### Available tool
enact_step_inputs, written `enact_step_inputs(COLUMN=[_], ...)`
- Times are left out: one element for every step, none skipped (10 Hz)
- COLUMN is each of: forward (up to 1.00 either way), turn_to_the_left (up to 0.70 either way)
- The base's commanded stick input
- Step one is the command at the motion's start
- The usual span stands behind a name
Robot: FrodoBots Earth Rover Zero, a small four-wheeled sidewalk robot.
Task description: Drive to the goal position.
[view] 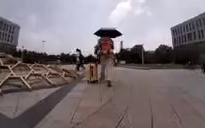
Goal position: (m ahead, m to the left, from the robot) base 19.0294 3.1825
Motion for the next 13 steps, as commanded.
enact_step_inputs(forward=[0.7,0.7,0.7,0.7,0.7,0.7,0.7,0.7,0.7,0.7,0.7,0.7,0.7], turn_to_the_left=[0.0,0.0,0.0,0.0,0.0,0.0,0.0,0.0,0.0,0.0,0.0,0.0,0.0])
